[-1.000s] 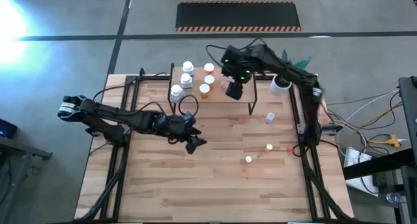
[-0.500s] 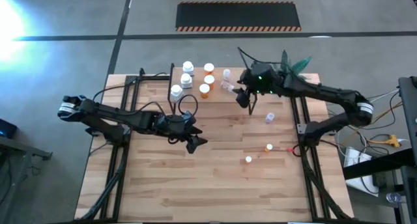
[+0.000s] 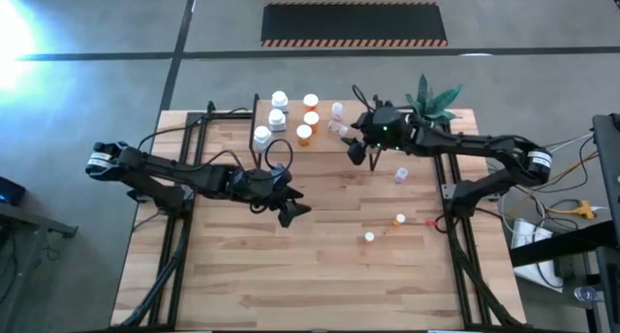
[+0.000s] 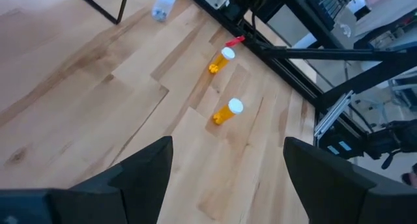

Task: Pick and place medicine bottles onto shelf by color
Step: Put the left transparent pill bottle on the shelf aligned with the other transparent pill bottle

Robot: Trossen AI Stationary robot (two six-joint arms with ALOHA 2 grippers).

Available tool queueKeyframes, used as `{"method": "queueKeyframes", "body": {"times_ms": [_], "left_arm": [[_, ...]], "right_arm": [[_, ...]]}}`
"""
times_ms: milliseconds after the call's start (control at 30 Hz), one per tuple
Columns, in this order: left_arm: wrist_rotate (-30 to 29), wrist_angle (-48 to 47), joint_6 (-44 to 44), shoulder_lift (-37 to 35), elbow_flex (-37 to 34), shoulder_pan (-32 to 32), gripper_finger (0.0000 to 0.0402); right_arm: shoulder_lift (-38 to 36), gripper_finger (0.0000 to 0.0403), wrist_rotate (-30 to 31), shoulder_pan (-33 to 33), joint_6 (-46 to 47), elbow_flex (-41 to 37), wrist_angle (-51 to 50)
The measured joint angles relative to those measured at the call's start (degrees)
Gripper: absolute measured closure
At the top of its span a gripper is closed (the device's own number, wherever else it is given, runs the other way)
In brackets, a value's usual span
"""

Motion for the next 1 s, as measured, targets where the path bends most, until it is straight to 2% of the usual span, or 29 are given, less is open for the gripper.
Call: {"method": "queueKeyframes", "body": {"times_ms": [267, 433, 600, 900, 1000], "left_arm": [[0.0, 0.6, -0.5, 0.0, 0.0, 0.0, 0.0126], [0.2, 2.2, -0.5, 0.0, 0.0, 0.0, 0.0126], [0.2, 2.9, -0.5, 0.0, 0.0, 0.0, 0.0126], [0.2, 2.9, -0.5, 0.0, 0.1, 0.0, 0.0126], [0.2, 2.8, -0.5, 0.0, 0.1, 0.0, 0.0126]], "right_arm": [[4.7, 0.0141, 0.6, -0.7, -1.1, -0.3, 6.2], [6.8, 0.0157, 2.1, -0.9, -0.8, -0.2, 9.1], [6.7, 0.0196, 1.8, -0.9, -1.4, -0.2, 8.9], [5.5, 0.0295, 1.0, -0.9, -1.3, -0.3, 8.0], [4.1, 0.0297, 0.6, -0.9, -1.3, -0.4, 7.1]]}}
